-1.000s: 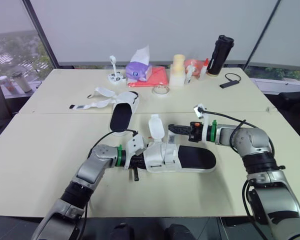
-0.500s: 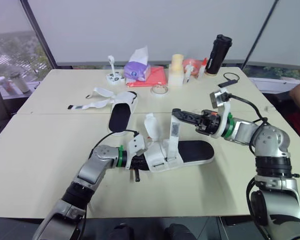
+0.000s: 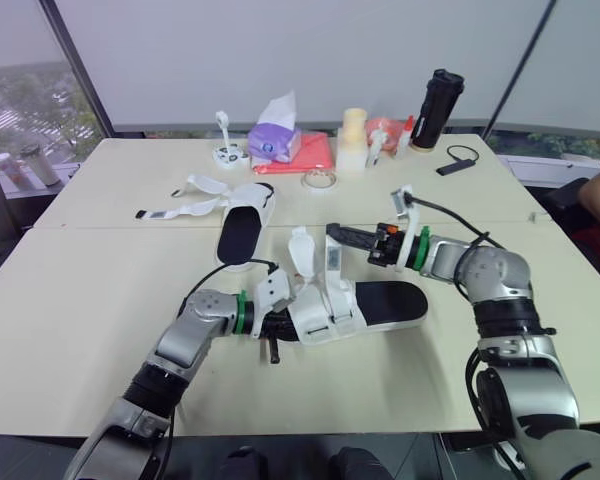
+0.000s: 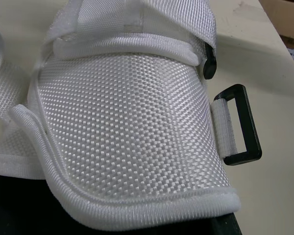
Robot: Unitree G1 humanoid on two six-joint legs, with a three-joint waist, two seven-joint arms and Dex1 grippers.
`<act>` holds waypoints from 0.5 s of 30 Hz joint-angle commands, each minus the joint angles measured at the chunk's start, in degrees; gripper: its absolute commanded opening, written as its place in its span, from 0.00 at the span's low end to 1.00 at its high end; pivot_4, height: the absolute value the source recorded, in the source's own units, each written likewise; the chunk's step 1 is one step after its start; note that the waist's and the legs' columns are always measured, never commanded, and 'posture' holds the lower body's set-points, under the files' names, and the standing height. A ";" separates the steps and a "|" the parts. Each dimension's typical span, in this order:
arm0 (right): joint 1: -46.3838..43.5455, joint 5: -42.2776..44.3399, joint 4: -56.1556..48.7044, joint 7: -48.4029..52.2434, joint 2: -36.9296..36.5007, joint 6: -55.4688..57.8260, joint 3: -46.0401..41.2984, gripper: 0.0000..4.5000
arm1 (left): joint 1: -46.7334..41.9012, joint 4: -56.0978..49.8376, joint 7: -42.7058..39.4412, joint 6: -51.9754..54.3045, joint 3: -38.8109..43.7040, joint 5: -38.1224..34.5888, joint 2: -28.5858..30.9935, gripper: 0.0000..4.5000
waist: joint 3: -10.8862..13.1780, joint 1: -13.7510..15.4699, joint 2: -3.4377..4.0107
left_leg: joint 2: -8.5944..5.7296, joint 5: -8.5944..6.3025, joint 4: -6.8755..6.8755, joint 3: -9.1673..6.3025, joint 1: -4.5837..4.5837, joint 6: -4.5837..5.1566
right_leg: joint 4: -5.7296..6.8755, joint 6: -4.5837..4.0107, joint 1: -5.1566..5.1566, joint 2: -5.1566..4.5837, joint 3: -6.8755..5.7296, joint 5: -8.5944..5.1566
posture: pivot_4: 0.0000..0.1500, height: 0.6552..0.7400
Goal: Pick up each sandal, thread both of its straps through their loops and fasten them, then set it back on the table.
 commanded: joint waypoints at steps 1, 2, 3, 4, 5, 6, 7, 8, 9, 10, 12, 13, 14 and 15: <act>-3.34 -3.07 3.99 0.74 0.38 -2.13 0.35 0.01 | 2.59 1.23 -0.06 1.78 -2.35 1.39 0.99 0.00 | 0.00 -0.01 0.00 | 0.00 0.00 0.00 0.00 0.00 0.00 | 0.00 0.00 -0.01 0.00 0.00 0.00 | 1.00 1.00; -3.68 -4.02 5.52 0.61 0.46 -2.28 0.61 0.01 | 2.80 0.98 0.12 1.92 -2.25 1.31 1.02 0.00 | -0.01 -0.06 0.02 | 0.01 0.00 -0.01 -0.01 0.00 0.00 | 0.00 0.00 -0.01 0.00 0.00 0.00 | 1.00 1.00; -3.94 -4.99 6.98 0.23 0.66 -2.71 0.71 0.01 | 2.98 0.79 0.24 2.02 -2.19 1.25 1.06 0.00 | -0.01 -0.06 0.02 | 0.01 0.00 -0.02 -0.01 0.01 0.00 | 0.01 0.00 -0.01 0.00 0.00 0.00 | 1.00 1.00; -4.19 -5.85 8.32 -0.01 0.84 -2.90 0.87 0.01 | 3.14 0.63 0.33 2.08 -2.15 1.20 1.11 0.00 | -0.01 -0.07 0.02 | 0.02 0.00 -0.02 -0.01 0.01 0.00 | 0.01 0.00 -0.01 0.00 0.00 0.00 | 1.00 1.00; -4.25 -7.06 9.13 0.37 0.83 -3.21 1.70 0.01 | 3.28 0.50 0.41 2.12 -2.14 1.17 1.15 0.00 | -0.01 -0.10 0.02 | 0.02 0.00 -0.02 0.00 0.01 0.00 | 0.01 0.00 -0.01 0.00 0.00 0.00 | 1.00 1.00; -4.32 -8.27 9.89 0.49 0.94 -3.44 2.49 0.01 | 3.42 0.38 0.48 2.15 -2.16 1.15 1.19 0.00 | -0.01 -0.12 0.02 | 0.02 0.00 -0.02 0.00 0.01 0.00 | 0.01 -0.01 -0.01 0.00 0.00 0.00 | 1.00 1.00; -4.65 -9.19 11.03 0.21 1.15 -3.28 2.75 0.01 | 3.52 0.29 0.53 2.15 -2.18 1.14 1.21 0.00 | -0.02 -0.13 0.03 | 0.02 0.00 -0.02 0.01 0.01 0.00 | 0.01 0.00 -0.02 -0.01 0.01 0.00 | 1.00 1.00; -5.03 -10.24 12.41 -0.37 1.36 -3.48 2.95 0.01 | 3.58 0.26 0.59 2.18 -2.17 1.12 1.20 0.00 | -0.02 -0.14 0.03 | 0.02 0.00 -0.03 0.01 0.01 0.00 | 0.01 0.00 -0.02 -0.01 0.01 0.00 | 1.00 1.00; -5.43 -11.17 13.91 -0.88 1.55 -3.83 3.00 0.01 | 3.60 0.25 0.64 2.20 -2.16 1.09 1.17 0.00 | -0.02 -0.15 0.03 | 0.02 0.00 -0.03 0.01 0.01 0.00 | 0.01 -0.01 -0.02 -0.01 0.01 0.00 | 1.00 1.00; -5.82 -12.17 15.31 -1.37 1.61 -3.80 3.21 0.01 | 3.63 0.14 0.72 2.27 -2.17 1.05 1.15 0.00 | -0.03 -0.18 0.04 | 0.02 0.00 -0.03 0.01 0.02 0.00 | 0.01 -0.01 -0.02 0.00 0.01 0.00 | 1.00 1.00; -6.21 -13.97 16.83 -1.33 1.65 -3.98 4.07 0.01 | 3.67 0.01 0.84 2.37 -2.20 0.99 1.11 0.00 | -0.05 -0.18 0.07 | 0.02 0.00 -0.03 0.01 0.03 0.00 | 0.02 -0.01 -0.01 -0.01 0.01 0.00 | 1.00 1.00; -6.40 -14.72 17.30 -1.09 1.78 -3.89 4.54 0.01 | 3.68 0.02 0.86 2.35 -2.27 0.99 1.07 0.00 | -0.05 -0.18 0.08 | 0.02 0.00 -0.03 0.01 0.06 0.00 | 0.02 -0.01 0.00 -0.01 0.01 0.01 | 1.00 1.00; -6.63 -15.37 17.72 -1.00 1.88 -3.79 5.03 0.01 | 3.69 0.06 0.87 2.32 -2.33 1.00 1.03 0.00 | -0.07 -0.21 0.11 | 0.02 0.00 -0.03 0.01 0.07 0.00 | 0.02 -0.01 0.01 0.00 0.01 0.01 | 1.00 1.00; -7.05 -16.38 18.65 -1.38 2.06 -3.64 5.68 0.01 | 3.69 0.15 0.88 2.27 -2.35 1.00 0.98 0.00 | -0.09 -0.24 0.15 | 0.02 0.00 -0.03 0.02 0.09 0.00 | 0.03 -0.01 0.03 0.00 0.01 0.01 | 1.00 1.00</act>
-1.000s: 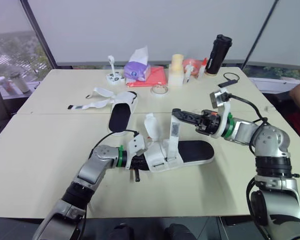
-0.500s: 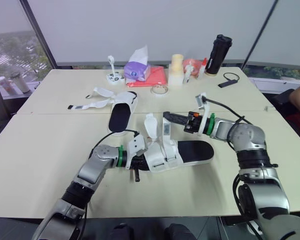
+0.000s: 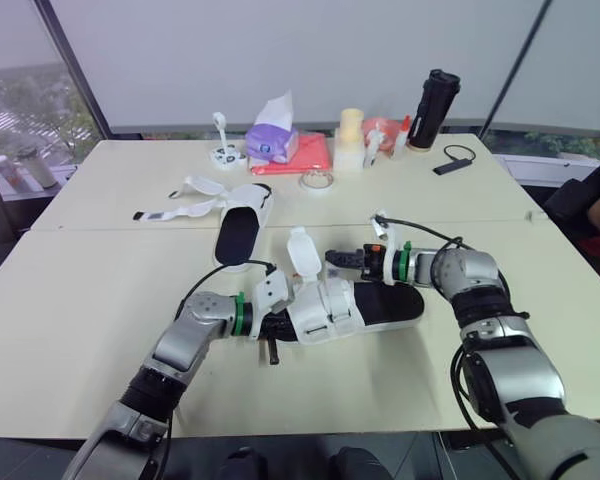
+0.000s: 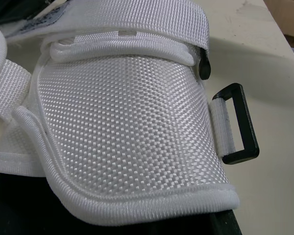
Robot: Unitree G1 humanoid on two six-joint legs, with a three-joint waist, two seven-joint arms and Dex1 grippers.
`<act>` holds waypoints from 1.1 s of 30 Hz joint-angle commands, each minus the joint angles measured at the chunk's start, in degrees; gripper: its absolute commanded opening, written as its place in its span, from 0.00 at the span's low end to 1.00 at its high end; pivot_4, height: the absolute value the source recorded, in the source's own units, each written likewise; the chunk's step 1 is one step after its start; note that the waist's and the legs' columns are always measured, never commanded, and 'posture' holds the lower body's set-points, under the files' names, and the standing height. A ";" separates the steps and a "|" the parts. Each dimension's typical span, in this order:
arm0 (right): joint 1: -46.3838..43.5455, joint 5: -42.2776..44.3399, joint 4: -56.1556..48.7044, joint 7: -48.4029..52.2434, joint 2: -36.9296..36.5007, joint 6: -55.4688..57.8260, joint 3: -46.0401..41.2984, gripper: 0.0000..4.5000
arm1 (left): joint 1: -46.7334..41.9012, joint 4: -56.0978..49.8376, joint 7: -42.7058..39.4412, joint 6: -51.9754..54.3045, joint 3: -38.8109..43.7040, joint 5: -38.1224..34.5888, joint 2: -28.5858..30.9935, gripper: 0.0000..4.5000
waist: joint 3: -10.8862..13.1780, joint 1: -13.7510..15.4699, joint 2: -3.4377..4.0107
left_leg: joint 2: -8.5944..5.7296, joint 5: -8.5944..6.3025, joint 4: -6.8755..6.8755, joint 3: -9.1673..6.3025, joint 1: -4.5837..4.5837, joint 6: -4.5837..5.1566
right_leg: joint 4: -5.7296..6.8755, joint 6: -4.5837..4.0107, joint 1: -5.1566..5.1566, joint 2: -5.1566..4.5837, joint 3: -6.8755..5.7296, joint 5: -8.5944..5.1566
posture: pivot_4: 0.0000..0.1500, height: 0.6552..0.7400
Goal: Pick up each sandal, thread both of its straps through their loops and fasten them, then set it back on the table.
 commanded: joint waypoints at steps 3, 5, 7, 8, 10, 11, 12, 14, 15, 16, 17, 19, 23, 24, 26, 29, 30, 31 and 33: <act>-2.84 -6.03 4.12 -2.27 0.25 -2.25 2.07 0.01 | 2.47 1.69 -0.59 1.87 -2.76 1.04 0.51 0.00 | -0.05 -0.06 0.08 | 0.00 0.00 0.00 0.02 0.10 0.00 | 0.02 0.00 0.08 0.00 0.01 0.00 | 1.00 1.00; -3.22 -7.25 4.80 -1.67 0.13 -3.07 2.52 0.14 | 2.40 1.75 -0.58 1.85 -2.77 0.99 0.45 0.00 | -0.05 -0.03 0.08 | 0.01 0.00 -0.01 0.02 0.22 0.00 | 0.01 -0.01 0.20 0.01 0.02 0.00 | 1.00 1.00; -3.38 -8.02 4.90 -0.77 -0.09 -3.13 2.64 0.33 | 2.45 1.69 -0.45 1.89 -2.75 0.95 0.42 0.00 | -0.05 -0.01 0.08 | 0.00 0.00 -0.03 0.02 0.27 0.00 | 0.00 -0.01 0.23 0.01 0.02 0.00 | 1.00 1.00; -3.42 -8.20 4.48 0.09 -0.32 -2.84 2.61 0.44 | 2.47 1.65 -0.45 1.90 -2.72 0.93 0.47 0.00 | -0.05 0.01 0.08 | 0.00 0.00 -0.05 0.03 0.26 -0.01 | -0.02 -0.01 0.23 0.01 0.02 0.00 | 1.00 1.00; -3.17 -8.29 2.79 1.59 -0.87 -2.65 2.23 0.67 | 2.47 1.62 -0.52 1.88 -2.69 0.95 0.60 0.00 | -0.05 0.08 0.08 | -0.01 -0.01 -0.11 0.04 0.24 -0.01 | -0.04 -0.01 0.20 0.01 0.02 0.00 | 1.00 1.00; -3.31 -8.29 2.49 1.03 -1.12 -3.00 1.30 0.80 | 2.47 1.63 -0.56 1.87 -2.66 0.95 0.65 0.00 | -0.05 0.10 0.08 | -0.01 -0.01 -0.13 0.03 0.24 -0.01 | -0.04 -0.01 0.20 0.01 0.02 -0.01 | 1.00 1.00; -3.48 -8.30 2.48 0.19 -1.30 -3.58 0.31 0.90 | 2.46 1.65 -0.57 1.87 -2.63 0.95 0.66 0.00 | -0.05 0.09 0.08 | 0.00 -0.01 -0.14 0.03 0.24 -0.01 | -0.04 -0.01 0.19 0.01 0.02 0.00 | 1.00 1.00; -3.78 -7.02 1.62 -2.18 -1.96 -4.86 -3.49 1.00 | 2.44 1.67 -0.58 1.86 -2.60 0.94 0.69 0.00 | -0.05 0.15 0.08 | 0.00 0.00 -0.13 0.03 0.25 -0.01 | -0.04 -0.01 0.20 -0.01 0.02 0.00 | 1.00 1.00; -3.51 -6.27 0.39 -2.83 -2.32 -5.25 -5.12 1.00 | 2.42 1.68 -0.58 1.84 -2.59 0.94 0.70 0.00 | -0.05 0.18 0.08 | -0.01 0.00 -0.13 0.03 0.24 -0.01 | -0.04 -0.01 0.20 -0.03 0.02 0.00 | 1.00 1.00; -2.98 -5.23 -1.52 -3.09 -2.66 -4.93 -6.69 1.00 | 2.36 1.73 -0.60 1.83 -2.55 0.92 0.71 0.00 | -0.05 0.18 0.08 | -0.02 0.00 -0.13 0.03 0.22 -0.01 | -0.04 -0.01 0.18 -0.04 0.02 0.00 | 1.00 1.00; -2.01 -3.66 -4.37 -2.84 -3.08 -3.49 -8.24 1.00 | 2.27 1.82 -0.63 1.81 -2.49 0.90 0.73 0.00 | -0.05 0.20 0.08 | -0.02 0.00 -0.14 0.04 0.20 -0.01 | -0.05 -0.01 0.16 -0.04 0.02 0.00 | 1.00 1.00; 1.43 0.02 -11.72 -1.15 -4.16 0.64 -10.53 1.00 | 1.98 2.01 -0.74 1.75 -2.35 0.90 0.76 0.00 | -0.05 0.25 0.08 | -0.01 -0.01 -0.16 0.02 0.16 -0.01 | -0.06 -0.01 0.12 -0.04 0.01 0.00 | 1.00 1.00; 11.25 9.11 -29.07 2.43 -6.65 11.60 -12.59 1.00 | 0.87 2.97 -0.98 1.26 -1.96 0.94 0.77 0.00 | -0.05 0.36 0.08 | 0.00 0.00 -0.23 -0.02 0.16 0.00 | -0.09 -0.01 0.14 -0.06 0.01 0.00 | 1.00 1.00; 13.61 11.11 -32.50 2.67 -7.19 13.87 -13.15 1.00 | 0.45 3.42 -1.02 1.02 -1.81 0.99 0.78 0.00 | -0.05 0.39 0.08 | 0.00 -0.01 -0.23 -0.04 0.16 -0.01 | -0.09 -0.01 0.15 -0.06 0.01 -0.01 | 1.00 1.00; 17.72 14.34 -37.62 2.85 -8.34 17.32 -14.18 1.00 | -0.39 4.36 -1.18 0.63 -1.53 1.08 0.83 0.00 | -0.05 0.38 0.08 | 0.00 0.00 -0.22 -0.04 0.16 0.00 | -0.09 -0.01 0.15 -0.07 0.01 0.00 | 1.00 1.00; 21.39 16.43 -40.88 1.68 -9.24 19.18 -15.21 1.00 | -1.28 5.46 -1.54 0.04 -1.23 1.23 1.07 0.00 | -0.05 0.26 0.08 | -0.02 0.00 -0.18 -0.02 0.18 0.00 | -0.08 -0.01 0.17 -0.03 0.01 0.00 | 1.00 1.00; 22.13 16.72 -41.37 0.96 -9.32 19.41 -15.53 1.00 | -1.49 5.75 -1.67 -0.21 -1.20 1.35 1.21 0.00 | -0.05 0.19 0.08 | -0.02 0.00 -0.15 -0.01 0.21 0.00 | -0.07 -0.01 0.20 -0.01 0.01 0.00 | 1.00 1.00; 22.76 17.17 -41.82 0.53 -9.38 19.55 -15.95 1.00 | -1.72 6.13 -1.66 -0.80 -1.16 1.64 1.37 0.00 | -0.05 0.21 0.08 | -0.01 0.00 -0.14 -0.01 0.24 0.00 | -0.07 -0.01 0.22 0.01 0.02 0.00 | 1.00 1.00; 23.37 18.00 -42.47 -0.11 -9.34 19.71 -16.46 1.00 | -2.15 6.96 -1.65 -1.87 -1.13 2.05 1.63 0.00 | -0.05 0.20 0.08 | -0.01 0.00 -0.14 -0.02 0.30 0.00 | -0.07 -0.01 0.27 0.04 0.02 0.00 | 1.00 1.00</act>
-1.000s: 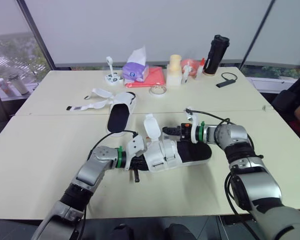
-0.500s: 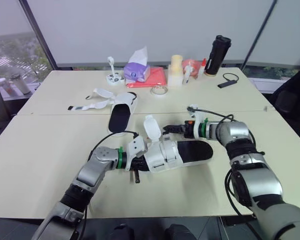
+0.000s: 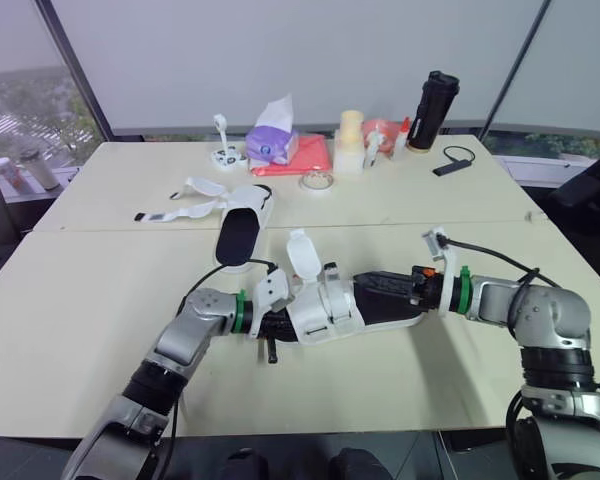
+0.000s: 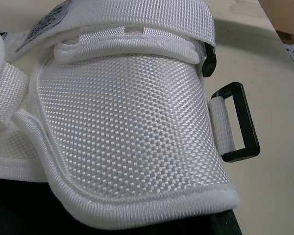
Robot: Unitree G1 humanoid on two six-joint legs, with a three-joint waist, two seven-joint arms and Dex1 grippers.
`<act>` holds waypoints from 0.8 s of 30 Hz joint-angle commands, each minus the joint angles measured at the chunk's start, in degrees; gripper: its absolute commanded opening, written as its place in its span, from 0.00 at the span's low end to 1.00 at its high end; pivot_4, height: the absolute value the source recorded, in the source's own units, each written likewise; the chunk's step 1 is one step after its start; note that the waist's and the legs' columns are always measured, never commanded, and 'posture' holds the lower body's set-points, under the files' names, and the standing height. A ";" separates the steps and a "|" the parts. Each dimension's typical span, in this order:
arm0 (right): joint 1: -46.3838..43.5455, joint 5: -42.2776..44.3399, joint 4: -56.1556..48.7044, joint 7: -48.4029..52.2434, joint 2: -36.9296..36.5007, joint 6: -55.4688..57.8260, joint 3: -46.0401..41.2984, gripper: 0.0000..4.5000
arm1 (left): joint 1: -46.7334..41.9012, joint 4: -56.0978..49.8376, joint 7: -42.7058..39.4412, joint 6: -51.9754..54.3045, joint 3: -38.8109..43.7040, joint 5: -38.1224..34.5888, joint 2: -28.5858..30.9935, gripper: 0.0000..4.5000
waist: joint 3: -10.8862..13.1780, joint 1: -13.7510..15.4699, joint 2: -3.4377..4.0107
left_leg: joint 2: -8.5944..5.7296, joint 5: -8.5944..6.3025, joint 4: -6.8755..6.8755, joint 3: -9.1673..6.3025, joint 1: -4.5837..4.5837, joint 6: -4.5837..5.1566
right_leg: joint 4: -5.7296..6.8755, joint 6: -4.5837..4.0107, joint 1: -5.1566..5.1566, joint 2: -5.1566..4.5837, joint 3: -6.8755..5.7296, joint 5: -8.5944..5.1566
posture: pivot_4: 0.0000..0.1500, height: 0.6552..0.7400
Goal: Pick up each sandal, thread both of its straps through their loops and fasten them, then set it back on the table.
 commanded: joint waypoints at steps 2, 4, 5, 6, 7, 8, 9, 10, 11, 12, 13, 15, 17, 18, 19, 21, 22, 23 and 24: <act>-0.20 3.29 -2.78 -1.11 -0.24 0.25 -2.59 1.00 | -0.89 5.19 0.80 -2.62 -0.59 3.27 1.50 0.00 | 0.01 -0.01 -0.01 | 0.00 0.00 0.00 0.01 0.00 0.00 | 0.00 0.00 0.00 0.02 0.01 0.00 | 1.00 1.00; -0.61 4.07 -2.56 -0.85 -0.35 0.01 -2.64 1.00 | -2.94 8.54 1.22 -5.33 -0.52 4.51 1.67 0.00 | 0.01 0.05 -0.01 | 0.00 0.00 0.01 0.02 0.00 0.00 | 0.00 0.00 0.00 0.03 0.01 0.00 | 1.00 1.00; -0.74 4.19 -2.41 -0.55 -0.58 -0.26 -2.28 1.00 | -4.13 10.68 1.70 -7.35 -0.61 5.39 1.78 0.00 | 0.01 0.07 -0.01 | 0.00 0.00 0.02 0.02 0.00 0.00 | 0.00 0.00 0.00 0.04 0.01 0.00 | 1.00 1.00; -0.83 4.33 -2.32 -0.30 -0.81 -0.46 -1.98 1.00 | -5.04 12.42 1.83 -9.32 -0.81 6.08 1.94 0.00 | 0.01 0.07 -0.01 | 0.00 0.00 0.04 0.01 0.00 0.00 | 0.00 0.00 0.00 0.06 0.01 0.00 | 1.00 1.00; -1.01 4.39 -2.17 -0.19 -0.92 -0.61 -1.74 1.00 | -5.77 13.89 1.82 -10.87 -0.91 6.51 2.02 0.00 | 0.01 0.04 -0.01 | -0.01 0.00 0.04 0.02 -0.01 0.00 | 0.00 0.00 0.00 0.06 0.01 0.00 | 1.00 1.00; -1.24 4.45 -1.99 -0.06 -0.99 -0.74 -1.57 1.00 | -6.51 15.33 2.01 -12.63 -0.90 7.00 1.99 0.00 | 0.01 -0.01 -0.01 | -0.01 0.00 0.05 0.02 -0.01 0.00 | 0.00 0.00 0.00 0.07 0.01 0.00 | 1.00 1.00; -1.60 4.42 -1.72 0.05 -1.00 -0.97 -1.37 1.00 | -7.30 16.79 2.32 -14.22 -0.90 7.52 1.91 0.00 | 0.01 -0.03 -0.01 | -0.01 0.00 0.04 0.03 -0.01 0.00 | 0.00 0.00 0.00 0.07 0.02 0.00 | 1.00 1.00; -1.90 4.33 -1.44 0.06 -0.99 -1.20 -1.20 1.00 | -7.90 17.94 2.46 -15.53 -0.94 7.89 1.83 0.00 | 0.01 -0.06 -0.01 | 0.00 0.00 0.04 0.02 -0.02 0.00 | 0.00 0.00 -0.02 0.09 0.02 0.00 | 1.00 1.00; -2.38 3.90 -0.87 -0.35 -0.83 -1.82 -1.11 1.00 | -8.38 18.85 2.37 -16.91 -1.01 8.10 1.75 0.00 | 0.01 -0.06 -0.01 | 0.00 0.00 0.04 0.02 -0.03 0.00 | 0.01 0.00 -0.03 0.10 0.02 0.00 | 1.00 1.00; -2.90 3.56 -0.24 -0.76 -0.65 -2.31 -1.09 1.00 | -8.76 19.55 2.38 -17.95 -0.96 8.18 1.60 0.00 | 0.01 -0.08 -0.01 | 0.00 0.00 0.04 0.02 -0.03 0.00 | 0.01 0.00 -0.03 0.10 0.02 0.00 | 1.00 1.00; -3.49 3.33 0.42 -0.79 -0.56 -2.89 -0.94 1.00 | -9.19 20.25 2.54 -18.69 -0.73 8.13 1.32 0.00 | 0.01 -0.07 -0.01 | 0.00 0.00 0.04 0.03 -0.03 0.00 | 0.01 0.00 -0.04 0.10 0.03 0.00 | 1.00 1.00; -4.87 3.02 1.72 -0.92 -0.33 -3.89 -0.59 1.00 | -9.94 21.29 3.12 -20.85 -0.14 8.10 0.84 0.00 | 0.01 0.03 -0.01 | 0.01 0.00 0.04 0.02 -0.04 0.00 | 0.01 0.00 -0.04 0.10 0.03 0.00 | 1.00 1.00; -6.13 2.95 2.79 -0.84 -0.13 -4.53 -0.21 1.00 | -11.39 23.42 5.23 -23.50 0.39 8.94 0.35 0.00 | 0.01 0.08 -0.02 | 0.01 0.00 0.04 0.02 -0.06 0.00 | 0.01 0.00 -0.05 0.09 0.03 0.00 | 1.00 1.00; -6.71 2.87 3.23 -0.76 0.01 -4.85 0.05 1.00 | -12.20 24.44 5.77 -24.68 0.62 9.10 0.17 0.00 | 0.01 0.15 -0.02 | 0.01 0.00 0.05 0.02 -0.07 0.00 | 0.01 0.00 -0.05 0.09 0.02 0.00 | 1.00 1.00; -7.18 2.78 3.66 -0.69 0.12 -5.15 0.31 1.00 | -12.84 25.37 5.98 -25.56 0.75 9.14 0.06 0.00 | 0.01 0.17 -0.02 | 0.00 0.00 0.06 0.01 -0.10 0.00 | 0.02 0.00 -0.07 0.09 0.02 0.00 | 1.00 1.00; -8.26 2.39 5.01 -0.87 0.55 -5.93 0.87 1.00 | -14.42 27.25 6.63 -26.54 1.42 8.74 -0.70 0.00 | 0.01 0.17 -0.02 | 0.00 0.00 0.11 0.01 -0.22 0.00 | 0.03 0.01 -0.16 0.09 0.01 0.01 | 1.00 1.00; -8.71 2.10 5.77 -0.91 0.75 -6.42 1.20 1.00 | -14.83 27.58 6.41 -26.50 1.62 8.34 -1.05 0.00 | 0.01 0.16 -0.02 | 0.00 0.00 0.12 0.00 -0.24 0.00 | 0.04 0.01 -0.17 0.09 0.02 0.01 | 1.00 1.00; -9.00 1.90 6.29 -0.90 0.87 -6.76 1.44 1.00 | -15.08 27.83 6.17 -26.50 1.78 8.12 -1.31 0.00 | 0.01 0.15 -0.02 | 0.00 0.00 0.13 0.00 -0.33 0.00 | 0.04 0.01 -0.27 0.09 0.01 0.01 | 1.00 1.00; -9.36 1.56 6.95 -0.85 1.05 -7.28 1.78 1.00 | -15.10 27.85 5.99 -26.43 1.94 8.06 -1.48 0.00 | 0.01 0.15 -0.02 | 0.00 0.00 0.13 0.01 -0.40 0.00 | 0.04 0.01 -0.35 0.09 0.01 0.01 | 1.00 1.00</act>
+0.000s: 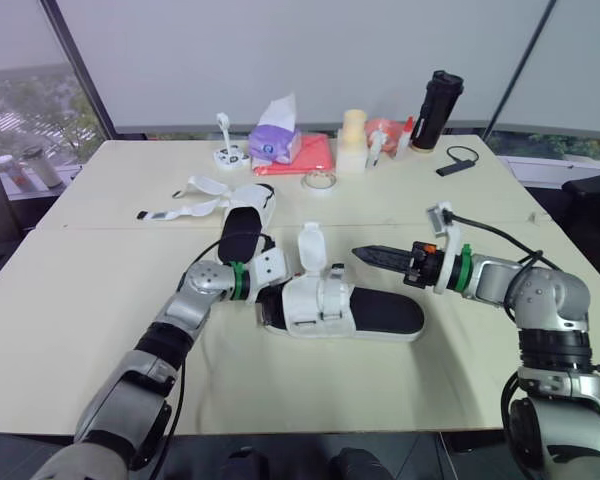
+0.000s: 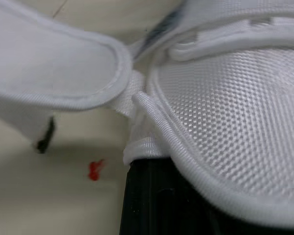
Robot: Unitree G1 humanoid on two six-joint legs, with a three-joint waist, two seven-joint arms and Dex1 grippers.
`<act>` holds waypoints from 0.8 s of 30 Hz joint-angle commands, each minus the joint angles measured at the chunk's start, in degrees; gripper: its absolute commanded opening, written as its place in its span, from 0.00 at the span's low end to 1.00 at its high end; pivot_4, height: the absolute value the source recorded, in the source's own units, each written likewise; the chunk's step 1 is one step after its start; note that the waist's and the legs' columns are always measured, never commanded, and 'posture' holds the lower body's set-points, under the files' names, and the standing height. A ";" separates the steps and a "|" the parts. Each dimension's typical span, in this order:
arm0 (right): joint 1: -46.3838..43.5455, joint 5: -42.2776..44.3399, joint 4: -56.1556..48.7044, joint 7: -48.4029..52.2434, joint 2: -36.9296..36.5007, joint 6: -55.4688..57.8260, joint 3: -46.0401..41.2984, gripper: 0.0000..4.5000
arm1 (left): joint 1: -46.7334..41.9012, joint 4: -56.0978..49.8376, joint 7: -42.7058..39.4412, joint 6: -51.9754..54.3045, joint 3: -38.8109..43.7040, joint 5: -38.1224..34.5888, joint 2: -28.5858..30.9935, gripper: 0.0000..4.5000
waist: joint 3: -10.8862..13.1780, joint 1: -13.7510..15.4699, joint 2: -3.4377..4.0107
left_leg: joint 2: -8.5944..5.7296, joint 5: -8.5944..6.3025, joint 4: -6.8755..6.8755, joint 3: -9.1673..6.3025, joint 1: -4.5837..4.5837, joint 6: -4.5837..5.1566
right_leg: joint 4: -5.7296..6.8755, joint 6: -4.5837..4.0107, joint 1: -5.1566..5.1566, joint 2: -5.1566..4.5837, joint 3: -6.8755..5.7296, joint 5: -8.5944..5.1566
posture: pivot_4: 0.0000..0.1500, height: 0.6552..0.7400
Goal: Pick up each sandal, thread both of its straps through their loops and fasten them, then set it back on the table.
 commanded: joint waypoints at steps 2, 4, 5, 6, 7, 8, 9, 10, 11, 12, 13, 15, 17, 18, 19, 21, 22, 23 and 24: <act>-3.30 -1.23 3.06 -0.05 1.13 -3.06 0.88 1.00 | 0.74 -1.25 -0.72 1.99 1.78 -0.35 0.21 0.00 | 0.00 0.01 0.00 | 0.00 0.00 0.00 0.01 -0.17 0.00 | 0.03 0.00 -0.21 0.00 0.00 0.00 | 1.00 1.00; -5.54 -2.31 5.78 -0.67 2.05 -4.15 1.50 1.00 | 3.61 -5.23 -2.97 4.83 1.50 -1.08 1.47 0.00 | 0.01 -0.07 0.01 | 0.00 0.00 -0.01 0.02 -0.17 0.00 | 0.04 0.00 -0.24 -0.01 0.00 0.00 | 1.00 1.00; -6.91 -2.97 7.40 -1.38 2.62 -4.27 1.79 1.00 | 5.12 -7.37 -3.66 6.21 1.49 -1.36 2.13 0.00 | 0.01 -0.41 0.01 | 0.01 0.00 -0.02 0.02 -0.17 0.00 | 0.04 0.00 -0.25 0.00 0.01 0.00 | 1.00 1.00; -8.18 -3.52 8.96 -2.03 3.13 -4.14 2.04 1.00 | 6.35 -9.35 -4.02 7.81 1.60 -1.73 2.64 0.00 | 0.01 -0.50 0.02 | 0.04 0.00 -0.04 0.07 -0.16 0.00 | 0.05 0.00 -0.29 0.00 0.05 0.00 | 1.00 1.00; -9.54 -3.66 10.58 -2.58 3.87 -3.64 2.01 1.00 | 7.64 -11.59 -4.71 9.89 1.74 -2.44 3.32 0.00 | 0.01 -0.37 0.02 | 0.04 0.00 -0.06 0.08 -0.15 0.00 | 0.08 0.00 -0.31 -0.01 0.07 0.00 | 1.00 1.00; -10.61 -3.53 11.88 -2.91 4.44 -2.93 1.83 1.00 | 8.52 -13.28 -5.24 11.68 1.91 -2.98 3.81 0.00 | 0.01 -0.36 0.03 | 0.06 0.00 -0.07 0.05 -0.15 0.00 | 0.10 0.00 -0.32 0.00 0.06 0.00 | 1.00 1.00; -11.64 -3.43 13.12 -2.94 4.86 -2.16 1.77 1.00 | 9.49 -15.19 -6.14 13.90 1.96 -3.73 4.37 0.00 | 0.01 -0.37 0.03 | 0.09 0.00 -0.07 0.05 -0.15 0.00 | 0.10 -0.01 -0.34 0.00 0.06 0.00 | 1.00 1.00; -12.71 -3.23 14.38 -3.00 5.35 -1.21 1.67 1.00 | 10.62 -17.27 -7.21 15.80 1.95 -4.56 4.98 0.00 | 0.01 -0.31 0.03 | 0.09 0.00 -0.07 0.05 -0.15 0.00 | 0.12 -0.01 -0.34 0.00 0.06 0.00 | 1.00 1.00; -13.64 -2.87 15.59 -2.98 5.71 -0.09 1.44 1.00 | 11.46 -18.90 -7.64 17.26 1.90 -5.05 5.32 0.00 | 0.01 -0.28 0.03 | 0.09 0.00 -0.07 0.05 -0.15 0.00 | 0.11 -0.01 -0.33 0.00 0.06 0.00 | 1.00 1.00; -14.31 -2.83 16.39 -2.50 5.84 0.66 1.77 1.00 | 12.04 -20.02 -7.34 17.88 1.93 -5.10 5.37 0.00 | 0.01 -0.23 0.03 | 0.08 0.00 -0.07 0.06 -0.15 0.00 | 0.10 -0.01 -0.33 -0.01 0.06 0.00 | 1.00 1.00; -14.73 -2.90 16.85 -2.08 5.95 1.27 2.19 1.00 | 12.38 -20.84 -6.91 18.49 2.02 -5.10 5.37 0.00 | 0.01 -0.15 0.03 | 0.07 0.00 -0.07 0.06 -0.15 0.00 | 0.10 -0.01 -0.33 -0.03 0.06 0.00 | 1.00 1.00; -15.30 -3.72 18.02 -1.82 6.16 1.85 3.14 1.00 | 13.11 -22.91 -6.73 20.47 2.60 -6.13 5.28 0.00 | 0.01 0.04 0.03 | 0.05 0.00 -0.07 0.07 -0.16 0.00 | 0.08 -0.01 -0.32 -0.07 0.06 0.00 | 1.00 1.00; -15.81 -4.91 19.87 -1.75 6.48 1.28 3.93 1.00 | 13.45 -23.90 -6.07 21.36 3.08 -6.50 5.01 0.00 | 0.01 0.04 0.03 | 0.04 0.00 -0.07 0.07 -0.16 0.00 | 0.06 -0.01 -0.31 -0.09 0.05 0.00 | 1.00 1.00; -16.12 -5.36 20.87 -1.64 6.63 0.84 4.10 1.00 | 13.45 -24.04 -5.95 21.46 3.04 -6.37 4.95 0.00 | 0.01 0.03 0.03 | 0.03 0.00 -0.07 0.08 -0.16 0.00 | 0.06 -0.01 -0.31 -0.10 0.05 0.00 | 1.00 1.00; -16.42 -5.68 21.78 -1.15 6.93 0.07 4.30 1.00 | 13.46 -23.90 -5.71 21.28 2.90 -6.07 4.84 0.00 | 0.01 0.01 0.03 | 0.03 0.00 -0.07 0.08 -0.16 0.00 | 0.06 -0.01 -0.31 -0.09 0.05 0.00 | 1.00 1.00; -17.84 -5.98 24.98 -0.18 7.82 -0.53 4.20 1.00 | 13.17 -22.79 -5.04 20.42 2.55 -5.30 4.27 0.00 | 0.01 -0.02 0.03 | 0.03 0.00 -0.07 0.08 -0.16 0.00 | 0.06 -0.01 -0.31 -0.08 0.05 0.00 | 1.00 1.00; -18.72 -6.52 26.83 0.27 8.30 -0.94 4.49 1.00 | 12.97 -22.10 -4.73 19.66 2.27 -4.71 4.06 0.00 | 0.01 -0.02 0.03 | 0.03 0.00 -0.07 0.08 -0.16 0.00 | 0.06 -0.01 -0.31 -0.08 0.05 0.00 | 1.00 1.00; -19.50 -7.02 28.40 0.74 8.68 -1.17 4.70 1.00 | 12.82 -21.64 -4.53 19.08 2.09 -4.29 3.93 0.00 | 0.02 -0.05 0.04 | 0.03 0.00 -0.07 0.09 -0.16 0.00 | 0.07 -0.01 -0.31 -0.08 0.05 0.00 | 1.00 1.00; -20.36 -7.60 30.11 1.34 9.07 -1.47 5.00 1.00 | 12.74 -21.34 -4.37 18.70 1.96 -4.01 3.80 0.00 | 0.02 0.00 0.04 | 0.03 0.00 -0.06 0.11 -0.16 0.00 | 0.07 -0.01 -0.32 -0.08 0.05 0.00 | 1.00 1.00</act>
